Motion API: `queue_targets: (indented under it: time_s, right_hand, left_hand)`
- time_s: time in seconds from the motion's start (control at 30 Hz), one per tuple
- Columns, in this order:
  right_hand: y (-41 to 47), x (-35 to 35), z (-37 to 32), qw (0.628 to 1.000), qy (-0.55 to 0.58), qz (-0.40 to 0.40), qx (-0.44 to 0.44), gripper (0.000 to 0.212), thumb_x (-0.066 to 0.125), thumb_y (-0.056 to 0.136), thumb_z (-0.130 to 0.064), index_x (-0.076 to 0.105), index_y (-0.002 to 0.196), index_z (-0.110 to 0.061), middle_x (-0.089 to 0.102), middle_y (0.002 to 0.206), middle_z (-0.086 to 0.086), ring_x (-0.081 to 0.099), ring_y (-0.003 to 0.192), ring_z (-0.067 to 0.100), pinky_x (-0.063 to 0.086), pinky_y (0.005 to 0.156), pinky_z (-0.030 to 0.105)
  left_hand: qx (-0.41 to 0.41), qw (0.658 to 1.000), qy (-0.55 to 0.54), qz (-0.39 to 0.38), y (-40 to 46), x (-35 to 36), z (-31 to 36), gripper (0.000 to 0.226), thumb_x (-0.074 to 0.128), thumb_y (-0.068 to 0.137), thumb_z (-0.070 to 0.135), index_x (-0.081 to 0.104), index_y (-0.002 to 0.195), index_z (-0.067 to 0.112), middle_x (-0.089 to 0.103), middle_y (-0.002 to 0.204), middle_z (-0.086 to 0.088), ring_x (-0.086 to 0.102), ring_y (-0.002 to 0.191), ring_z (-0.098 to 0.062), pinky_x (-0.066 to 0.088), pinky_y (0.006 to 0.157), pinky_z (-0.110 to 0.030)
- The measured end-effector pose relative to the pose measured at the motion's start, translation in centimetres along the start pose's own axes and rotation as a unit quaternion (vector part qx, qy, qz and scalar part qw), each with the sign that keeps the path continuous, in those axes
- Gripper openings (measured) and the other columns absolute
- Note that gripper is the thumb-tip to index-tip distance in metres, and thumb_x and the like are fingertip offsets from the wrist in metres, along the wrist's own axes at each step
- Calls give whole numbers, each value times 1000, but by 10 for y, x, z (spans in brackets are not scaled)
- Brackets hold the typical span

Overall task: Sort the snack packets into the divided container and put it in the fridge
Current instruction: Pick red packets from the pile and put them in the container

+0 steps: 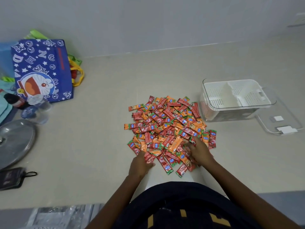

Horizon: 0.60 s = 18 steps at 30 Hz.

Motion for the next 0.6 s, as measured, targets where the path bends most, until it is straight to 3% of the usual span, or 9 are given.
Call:
queue_targets:
  time_s: [0.13, 0.2, 0.3, 0.43, 0.5, 0.6]
  right_hand:
    - [-16, 6, 17, 996, 38, -44, 66, 38, 57, 91, -41, 54, 121, -19, 62, 114, 0, 61, 101, 18, 48, 82, 30]
    - [-20, 15, 17, 996, -11, -71, 51, 26, 57, 91, -41, 58, 109, -21, 62, 103, -3, 63, 91, 17, 46, 69, 26]
    - [-19, 33, 6, 991, -75, -109, -2, 23, 57, 93, -33, 67, 108, -18, 68, 105, 3, 63, 89, 18, 44, 65, 25]
    - [-17, 58, -4, 962, -211, -145, -99, 39, 59, 90, -11, 59, 129, -18, 56, 132, 8, 53, 119, 23, 43, 93, 28]
    - [-16, 65, -6, 949, -255, -143, -115, 51, 60, 86, -6, 53, 135, -18, 50, 138, 7, 48, 125, 24, 42, 101, 32]
    - [-12, 70, -5, 948, -268, -137, -101, 52, 65, 85, -19, 51, 135, -20, 52, 135, 6, 51, 121, 24, 46, 98, 36]
  left_hand:
    - [43, 998, 39, -4, -1, 5, 10, 30, 65, 87, 36, 66, 113, 19, 69, 113, -3, 64, 102, -24, 46, 81, -27]
    - [68, 998, 10, -14, -3, 9, 17, 28, 57, 93, 32, 63, 116, 17, 65, 118, -3, 61, 108, -23, 46, 86, -28]
    - [55, 995, -66, -43, -12, 12, 25, 29, 45, 100, 32, 51, 124, 15, 60, 116, 3, 56, 105, -14, 42, 88, -28]
    - [28, 988, -131, -79, -19, 18, 26, 27, 38, 102, 33, 46, 119, 14, 60, 98, -4, 54, 81, -12, 46, 80, -31]
    - [35, 985, -146, -84, -22, 18, 26, 29, 41, 101, 36, 47, 124, 20, 61, 111, -1, 56, 93, -13, 48, 87, -34]
    - [46, 985, -145, -84, -28, 14, 26, 36, 54, 95, 36, 49, 128, 22, 57, 118, 9, 55, 107, -13, 45, 94, -32]
Point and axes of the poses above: each hand's wrist, its own y-axis towards the middle knuckle, its own x-axis out of the palm, z = x × y, the point moved 7 cm from there along y, towards the middle knuckle
